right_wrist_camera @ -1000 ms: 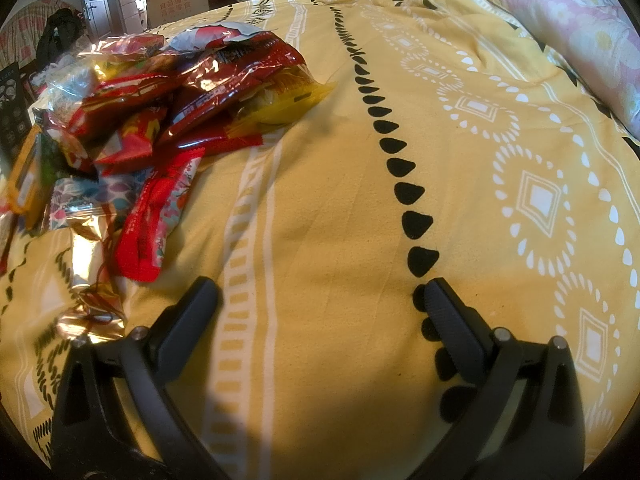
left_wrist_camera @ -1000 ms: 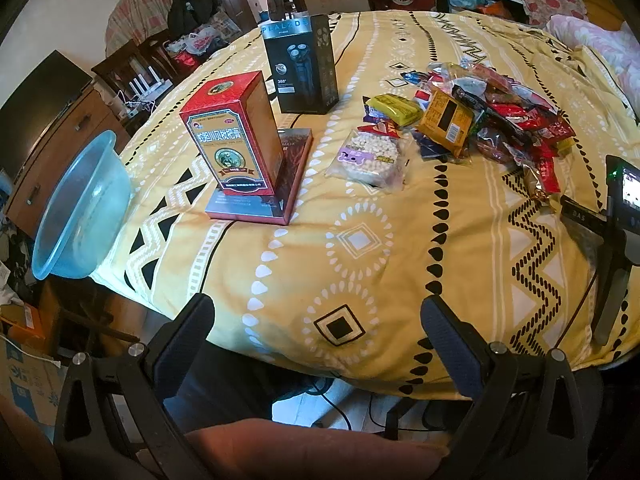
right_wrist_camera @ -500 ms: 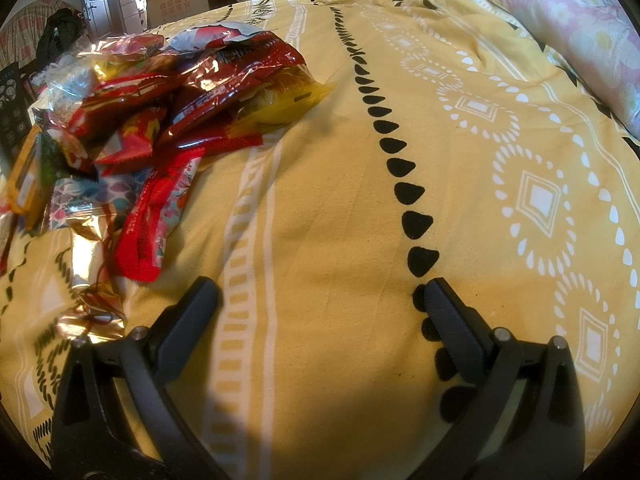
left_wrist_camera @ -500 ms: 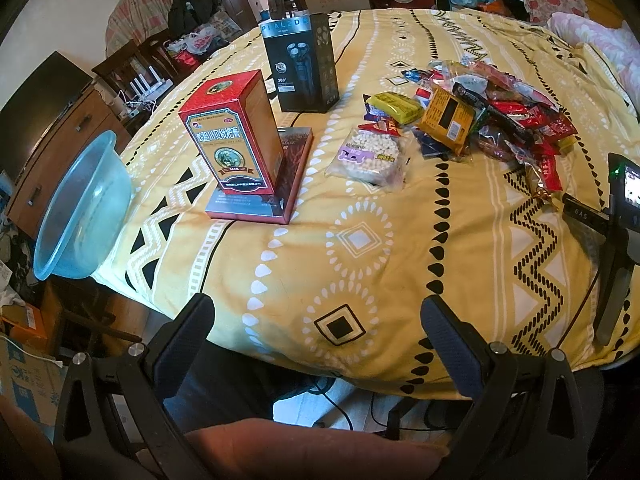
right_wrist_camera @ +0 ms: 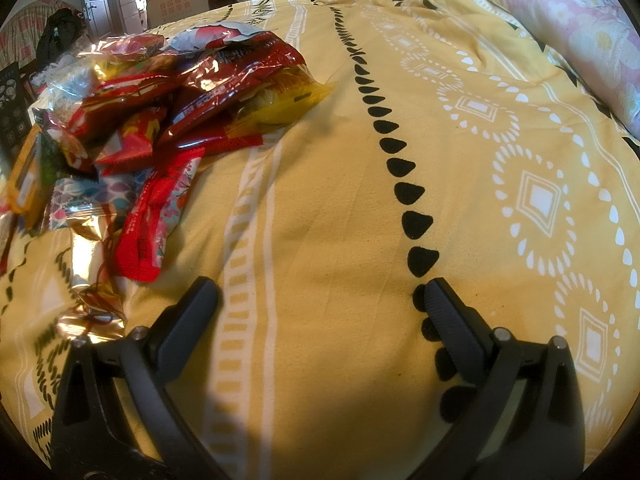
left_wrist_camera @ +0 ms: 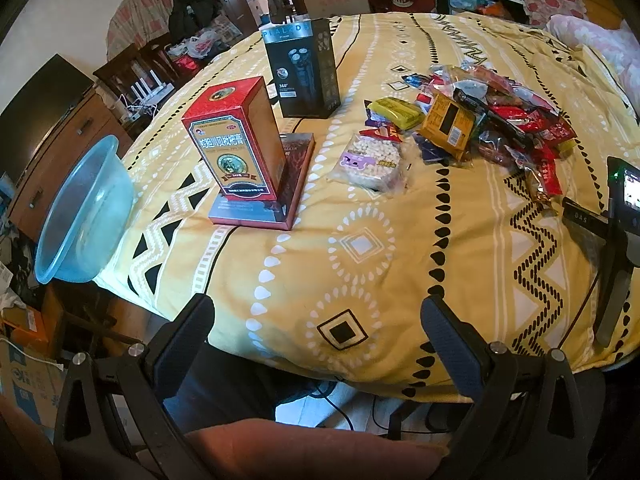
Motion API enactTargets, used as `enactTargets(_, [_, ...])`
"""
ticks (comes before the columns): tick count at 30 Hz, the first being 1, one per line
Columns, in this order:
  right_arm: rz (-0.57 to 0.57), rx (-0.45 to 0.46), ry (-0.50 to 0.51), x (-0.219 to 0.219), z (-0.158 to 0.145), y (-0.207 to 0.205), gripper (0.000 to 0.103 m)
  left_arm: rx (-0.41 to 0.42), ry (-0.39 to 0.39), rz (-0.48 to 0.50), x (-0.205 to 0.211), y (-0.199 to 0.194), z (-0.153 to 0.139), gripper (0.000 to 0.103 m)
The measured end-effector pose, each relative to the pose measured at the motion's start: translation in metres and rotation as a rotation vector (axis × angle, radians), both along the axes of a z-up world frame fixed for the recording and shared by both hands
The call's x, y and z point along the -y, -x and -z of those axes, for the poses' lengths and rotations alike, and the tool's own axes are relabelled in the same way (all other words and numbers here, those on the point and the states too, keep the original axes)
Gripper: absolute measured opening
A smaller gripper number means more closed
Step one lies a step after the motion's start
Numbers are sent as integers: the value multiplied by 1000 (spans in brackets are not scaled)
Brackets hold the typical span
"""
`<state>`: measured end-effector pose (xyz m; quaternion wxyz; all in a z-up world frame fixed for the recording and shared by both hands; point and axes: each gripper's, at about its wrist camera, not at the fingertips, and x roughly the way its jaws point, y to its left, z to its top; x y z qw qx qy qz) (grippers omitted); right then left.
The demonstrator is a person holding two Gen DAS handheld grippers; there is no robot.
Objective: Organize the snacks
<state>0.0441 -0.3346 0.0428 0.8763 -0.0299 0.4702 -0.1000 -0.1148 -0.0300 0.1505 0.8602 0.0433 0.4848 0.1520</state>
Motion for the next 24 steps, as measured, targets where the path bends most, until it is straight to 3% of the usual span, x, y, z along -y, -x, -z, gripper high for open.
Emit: enactTargets(24, [0, 0, 0, 0, 0, -1, 103, -16, 2, -11, 2, 0, 3, 103])
